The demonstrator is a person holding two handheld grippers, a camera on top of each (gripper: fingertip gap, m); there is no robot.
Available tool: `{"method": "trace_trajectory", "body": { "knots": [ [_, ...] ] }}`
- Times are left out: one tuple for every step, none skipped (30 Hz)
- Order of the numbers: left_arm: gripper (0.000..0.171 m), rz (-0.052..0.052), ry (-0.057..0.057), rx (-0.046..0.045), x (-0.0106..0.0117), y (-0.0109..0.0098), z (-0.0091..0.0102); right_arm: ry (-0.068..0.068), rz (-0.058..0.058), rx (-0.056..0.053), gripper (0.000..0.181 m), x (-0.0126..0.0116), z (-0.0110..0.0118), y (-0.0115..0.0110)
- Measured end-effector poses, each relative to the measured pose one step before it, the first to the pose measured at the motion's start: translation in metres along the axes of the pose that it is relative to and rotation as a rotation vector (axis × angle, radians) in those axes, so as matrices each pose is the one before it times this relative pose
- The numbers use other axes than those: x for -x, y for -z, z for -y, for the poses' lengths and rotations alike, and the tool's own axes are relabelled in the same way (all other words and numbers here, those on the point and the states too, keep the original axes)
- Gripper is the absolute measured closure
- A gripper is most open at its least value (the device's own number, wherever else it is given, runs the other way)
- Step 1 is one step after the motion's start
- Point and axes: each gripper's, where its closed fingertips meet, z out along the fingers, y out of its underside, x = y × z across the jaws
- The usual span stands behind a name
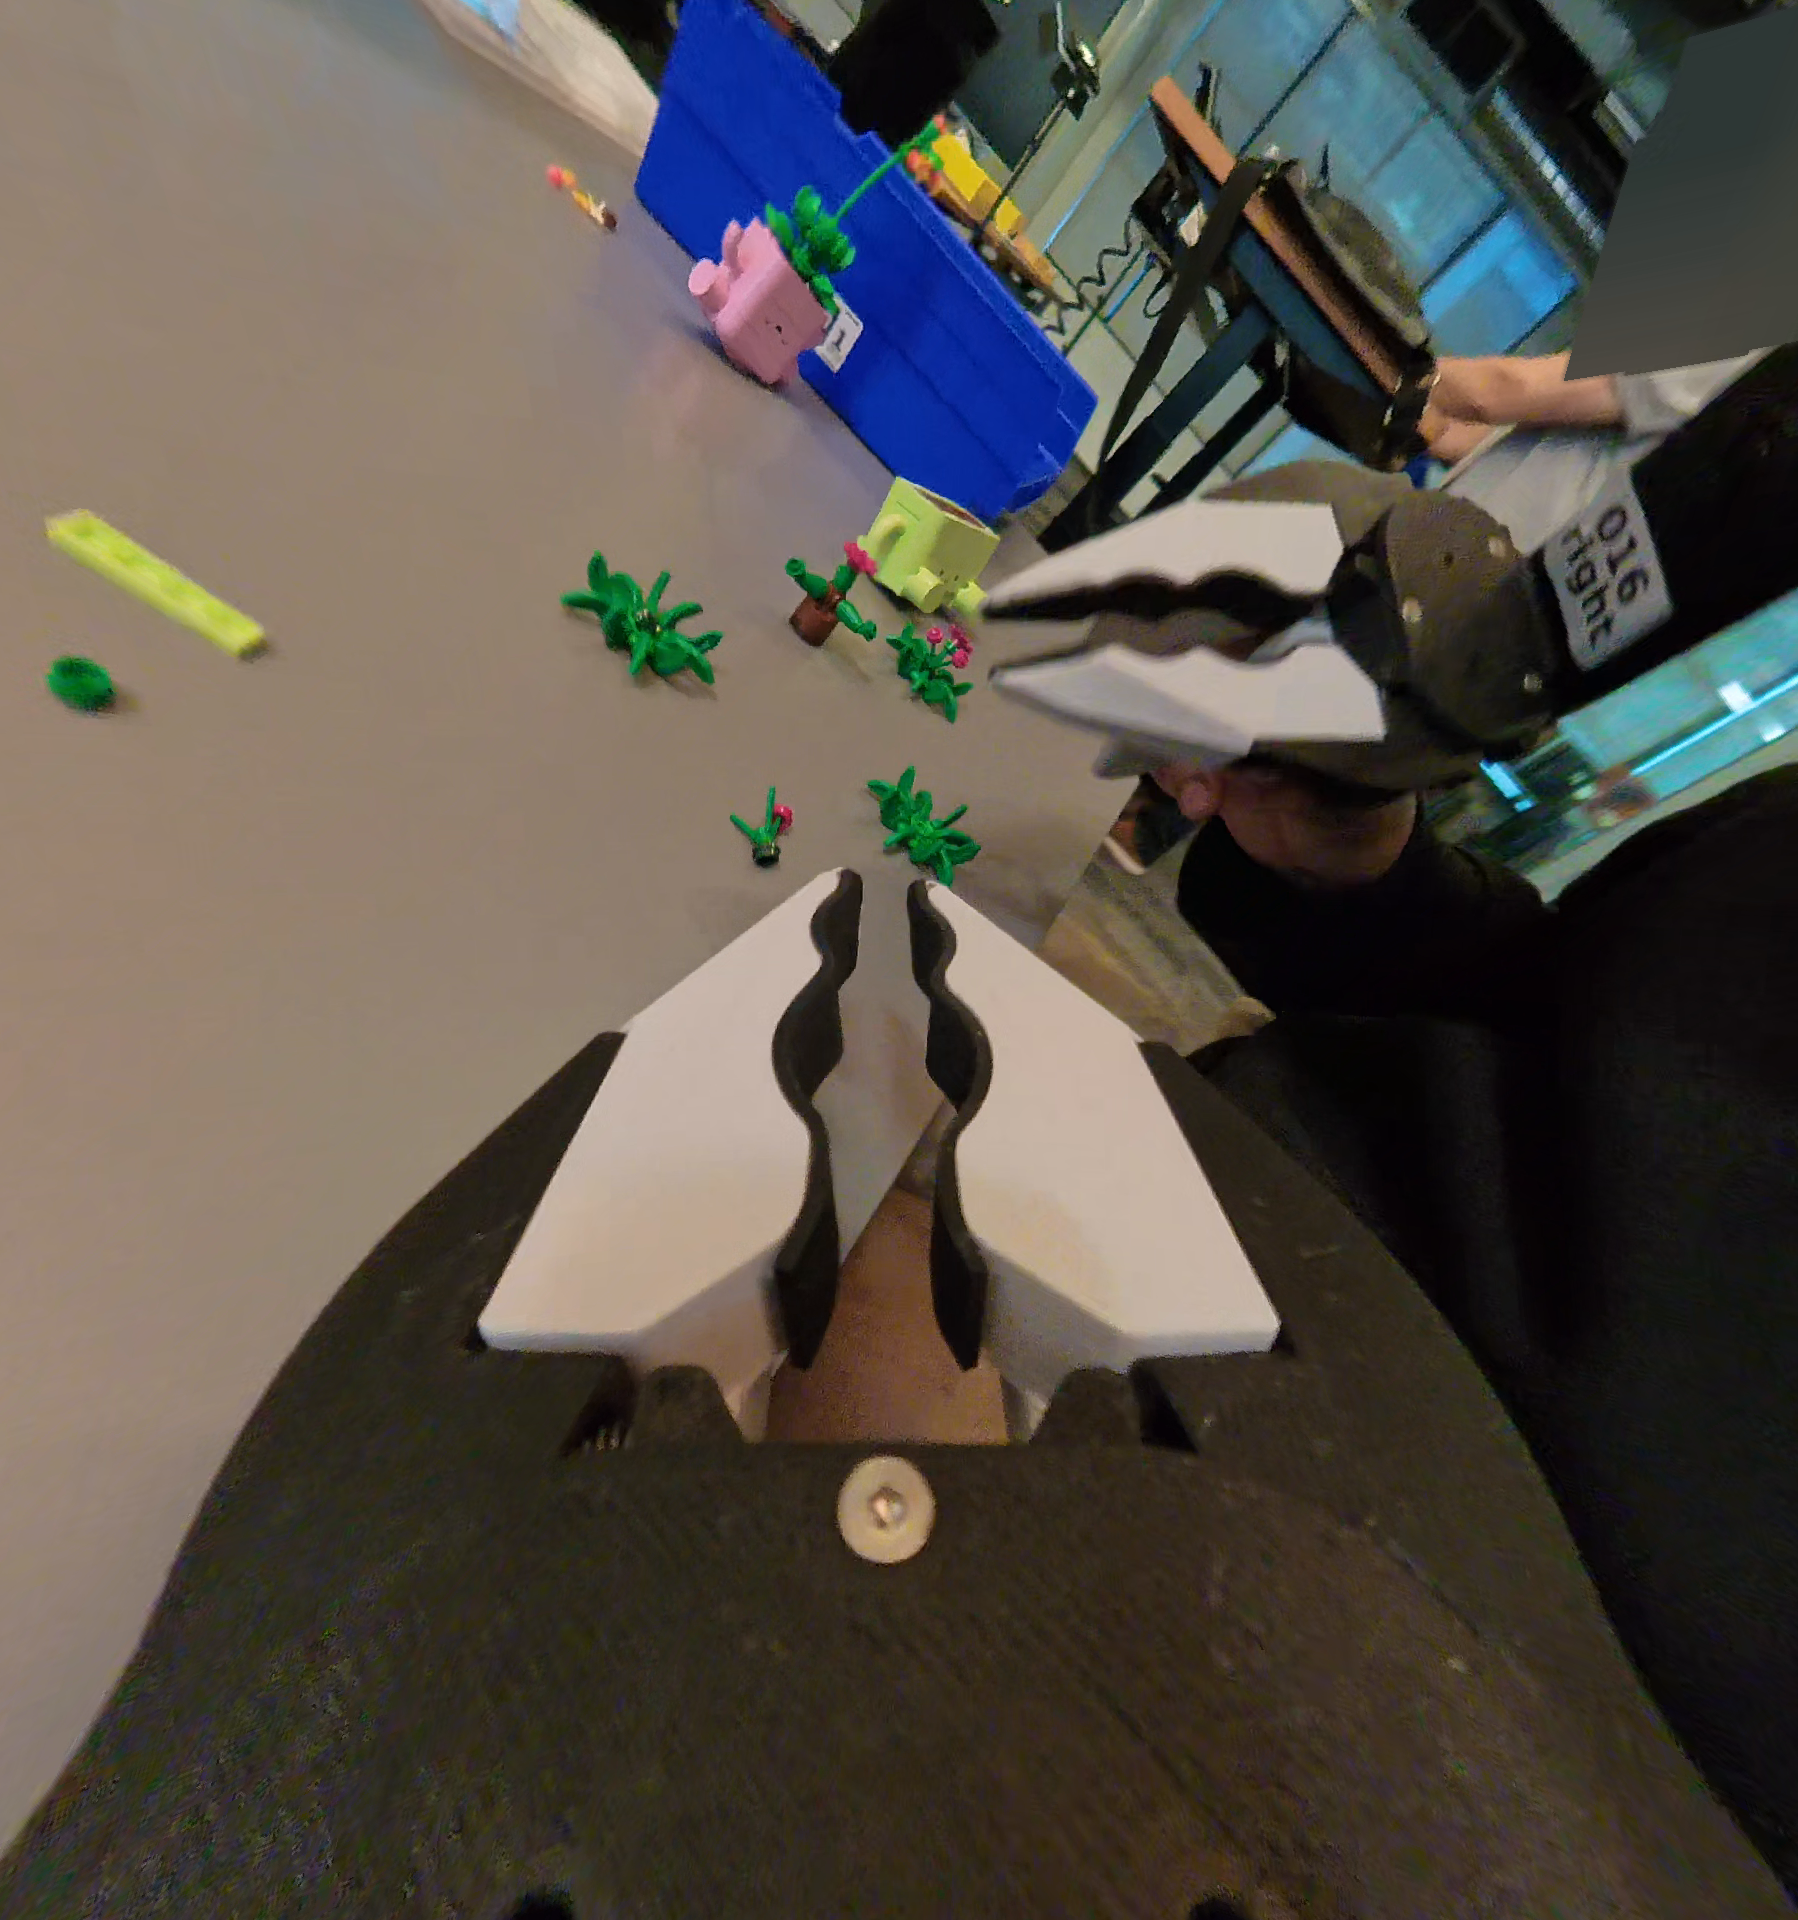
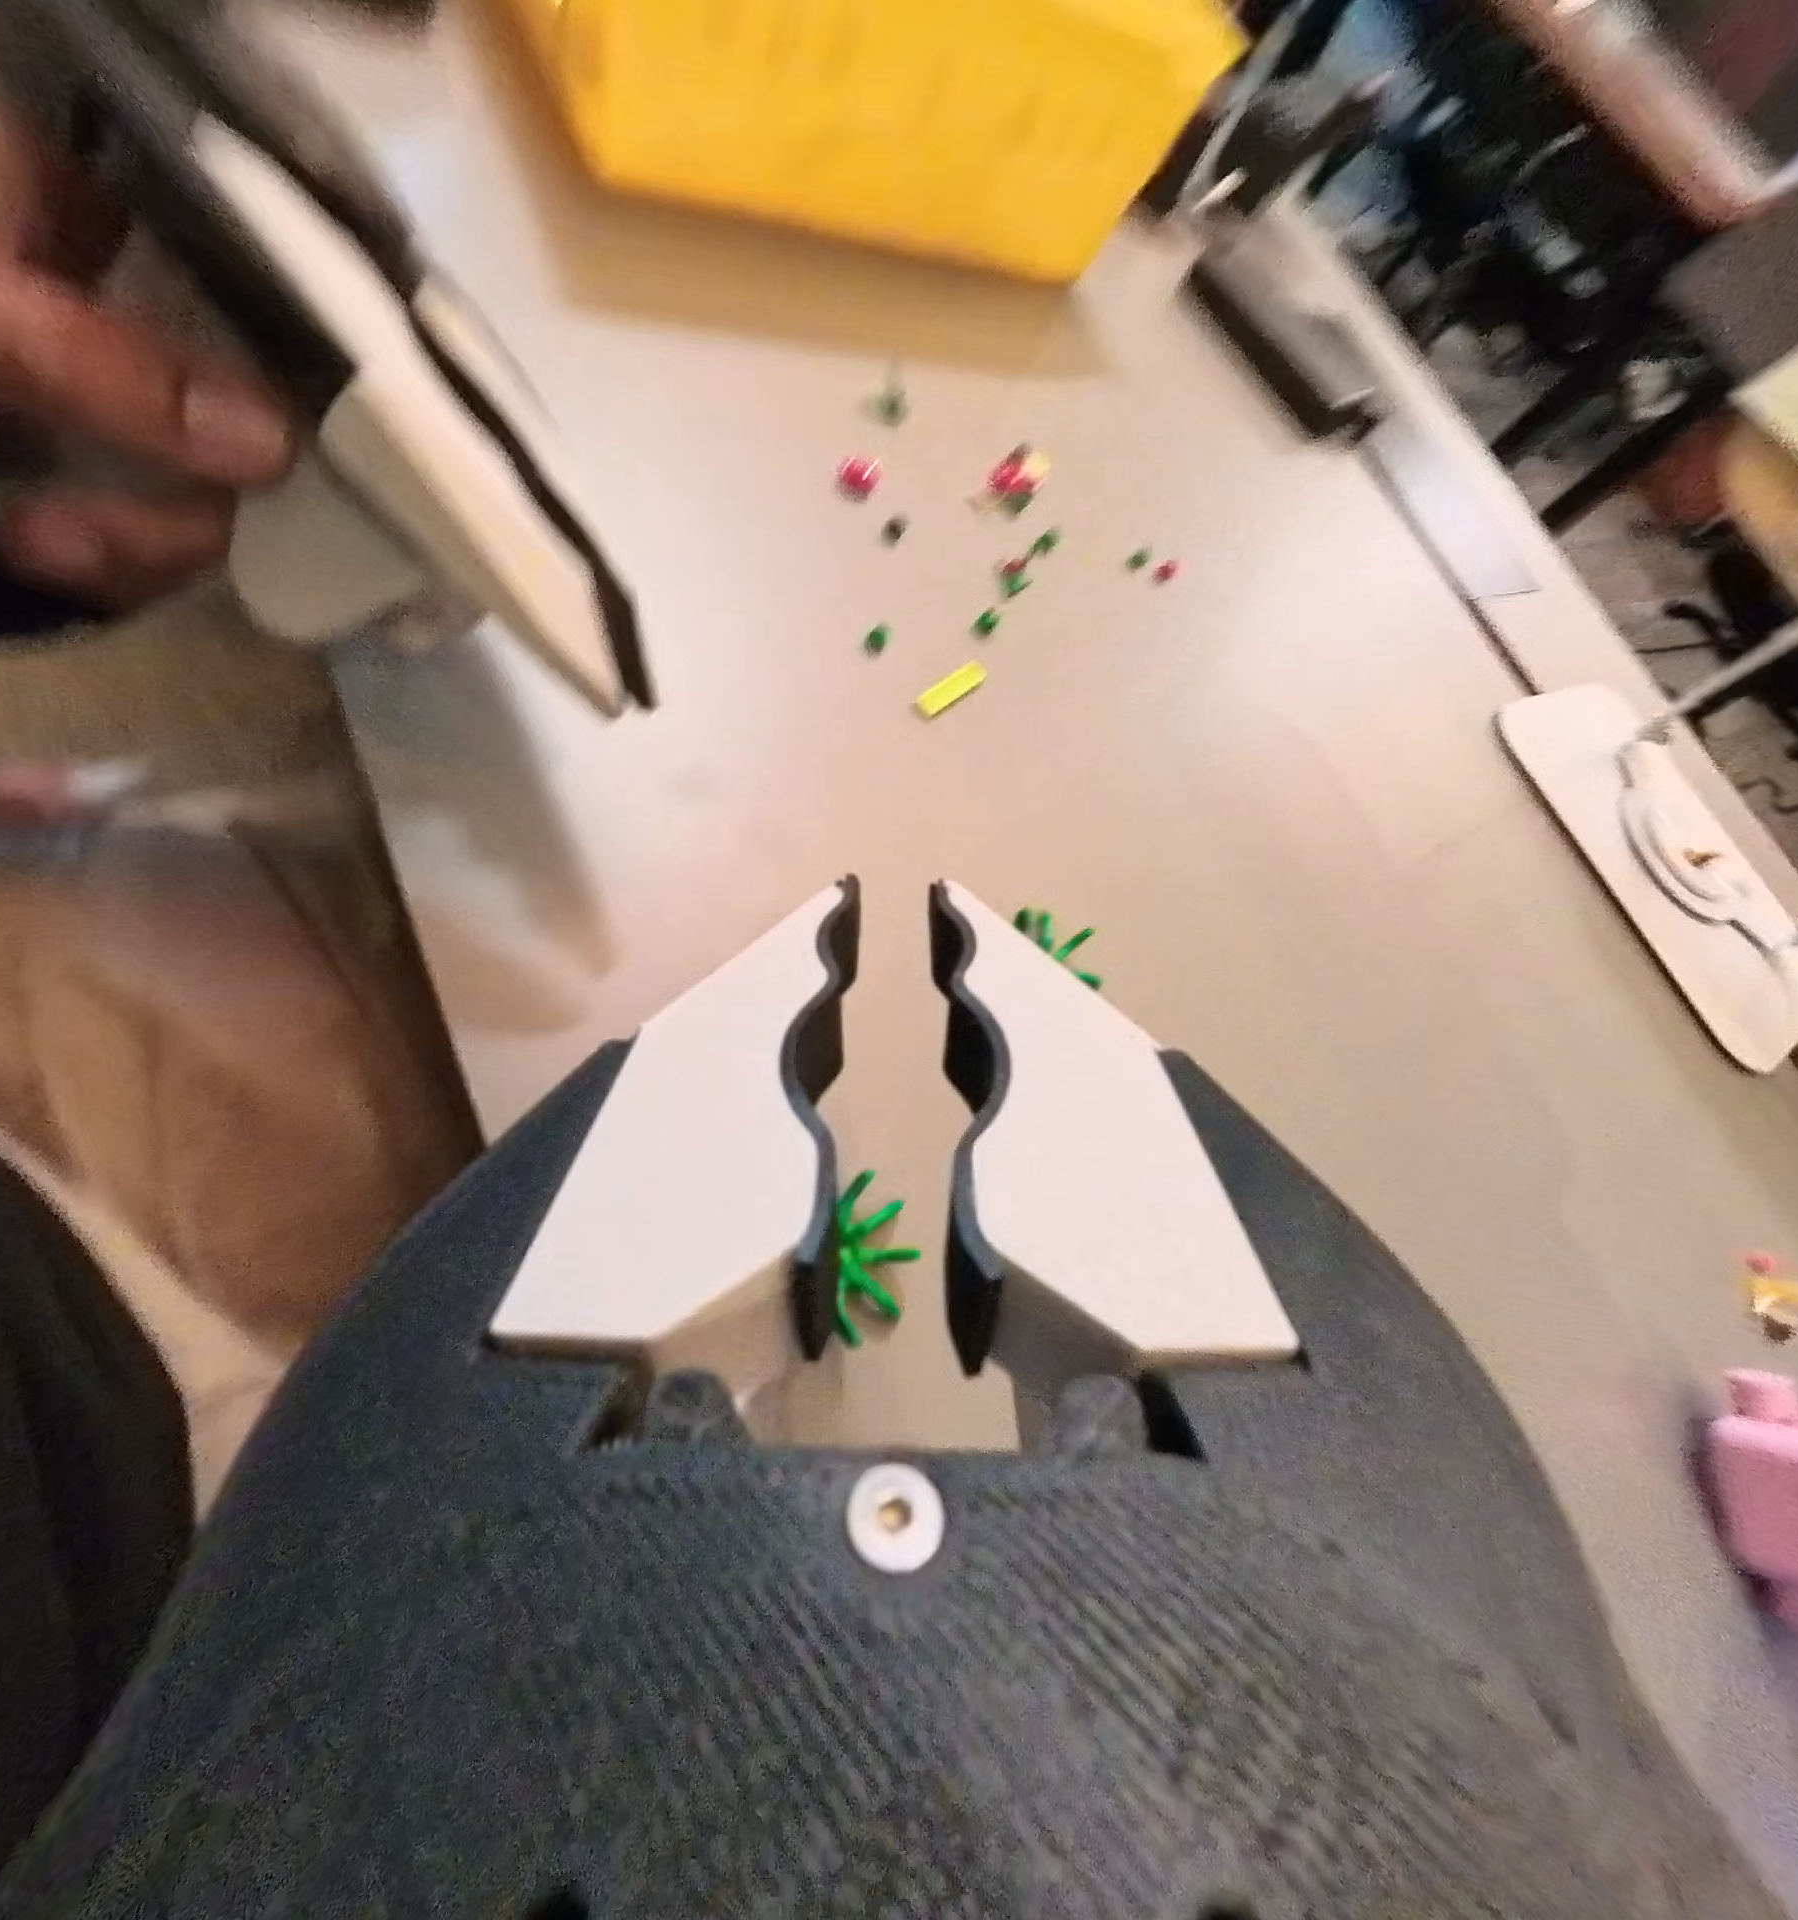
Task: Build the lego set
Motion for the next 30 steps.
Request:
{"method": "trace_trajectory", "body": {
  "knots": [
    [0.164,0.0191,-0.0511,-0.00668,-0.00191,-0.00025,0.002,-0.0681,-0.0359,-0.0796,0.169,-0.0101,0.00678,0.00543],
    [0.163,0.0256,-0.0516,-0.00566,-0.00077,-0.00028,0.00209,-0.0721,-0.0339,-0.0881,0.169,-0.01071,0.00768,0.00568],
    [0.162,0.0275,-0.0492,-0.00401,-0.00003,-0.00051,0.00167,-0.0701,-0.0193,-0.0897,0.169,-0.00903,0.00783,0.00544],
    [0.161,0.028,-0.0434,-0.00243,0.00064,-0.00084,0.00131,-0.0578,0.0039,-0.0721,0.166,-0.0053,0.00589,0.00506],
    [0.161,0.0271,-0.0349,0.00114,0.00104,-0.00119,0.001,-0.0427,0.0177,-0.039,0.164,-0.00292,0.00225,0.00434],
    [0.163,0.0164,-0.0235,0.00776,-0.00028,-0.00168,0.00036,-0.0246,0.0192,-0.0063,0.162,-0.00215,-0.00049,0.00379],
    [0.166,0.0029,-0.0196,0.01399,-0.00199,-0.0022,-0.00016,-0.0012,0.0136,0.0025,0.16,-0.00169,-0.00037,0.00324],
    [0.167,0.016,-0.0151,0.00911,0.00004,-0.00319,0.00083,0.0169,-0.0026,-0.0015,0.16,-0.00282,0.00074,0.0028],
    [0.167,0.0194,-0.0143,0.00304,0.0005,-0.00387,0.00257,0.0241,-0.0098,-0.0059,0.16,-0.00294,0.00171,0.00263],
    [0.167,0.0059,-0.0197,0.0025,-0.00132,-0.00454,0.0036,0.0237,-0.0033,-0.013,0.16,-0.00165,0.00304,0.00241],
    [0.167,0.0083,-0.0243,0.00862,-0.00079,-0.00516,0.00347,0.0213,0.0058,-0.0177,0.16,-0.00033,0.00353,0.00196],
    [0.167,0.0241,-0.0255,0.0099,0.00201,-0.00564,0.00372,0.015,0.0108,-0.0131,0.16,0.00029,0.00239,0.00149],
    [0.167,0.0226,-0.0218,0.00236,0.00223,-0.00605,0.00488,0.0102,0.0163,-0.0064,0.16,0.00129,0.00008,0.00139],
    [0.166,0.011,-0.0134,-0.00443,0.00112,-0.00607,0.00544,0.0075,0.0126,-0.0033,0.161,0.001,-0.00173,0.00105],
    [0.166,0.0071,-0.0118,-0.00643,0.00121,-0.00586,0.00445,0.0021,0.0048,-0.001,0.161,0.00019,-0.00239,0.00123],
    [0.166,0.014,-0.0073,-0.00636,0.00272,-0.00544,0.00293,-0.0002,0.0034,-0.0045,0.161,0.00042,-0.00228,0.00134],
    [0.165,0.0079,-0.0005,-0.00685,0.00214,-0.00433,0.00152,-0.0068,0.0019,-0.0065,0.162,0.00081,-0.0022,0.00169],
    [0.165,-0.0016,0.0051,-0.0043,0.00042,-0.00291,0.00018,-0.0118,0.0028,-0.0091,0.163,0.00137,-0.00182,0.00202],
    [0.163,-0.0013,0.0053,-0.00006,0.00005,-0.00125,-0.00128,-0.0131,0.0056,-0.0123,0.164,0.00202,-0.00111,0.00199],
    [0.162,0.0107,-0.001,0.00392,0.00106,0.00015,-0.00254,-0.0122,0.0073,-0.015,0.164,0.00239,-0.00045,0.0017],
    [0.159,0.0295,-0.01,0.00635,0.00343,0.00096,-0.00366,-0.0124,0.0093,-0.0185,0.165,0.00255,0.00078,0.00101],
    [0.156,0.0406,-0.0122,0.0034,0.00473,0.00137,-0.00316,-0.0297,0.0209,-0.0201,0.164,0.00403,0.00273,-0.00018],
    [0.154,0.0326,-0.0102,-0.00329,0.00354,0.00165,-0.0014,-0.0512,0.0496,-0.0165,0.163,0.0071,0.00499,-0.00165],
    [0.15,0.023,-0.0081,-0.01189,0.00256,0.00169,0.00148,-0.0566,0.0727,-0.0082,0.159,0.00963,0.0054,-0.0029],
    [0.146,0.0267,-0.0061,-0.02183,0.00397,0.00139,0.00419,-0.0415,0.0596,0.0028,0.156,0.00698,0.0034,-0.00402],
    [0.141,0.0307,-0.0054,-0.02713,0.0059,0.00049,0.00574,-0.0175,0.0221,0.0121,0.154,0.00044,0.00116,-0.00437],
    [0.137,0.0276,-0.0031,-0.02833,0.00693,-0.00073,0.0063,0.0054,-0.0031,0.0162,0.154,-0.00415,0.00017,-0.00408],
    [0.129,0.0299,-0.0015,-0.0267,0.00867,-0.00253,0.00616,0.0129,-0.0099,0.0171,0.156,-0.0056,0.00011,-0.00343],
    [0.123,0.037,-0.0017,-0.02372,0.01056,-0.00421,0.00506,0.0069,0.0009,0.0203,0.158,-0.00464,0.00001,-0.00295],
    [0.119,0.0305,0.005,-0.01721,0.01037,-0.00594,0.00383,-0.0044,0.0141,0.0199,0.159,-0.00308,0.00062,-0.00236]
  ]
}}
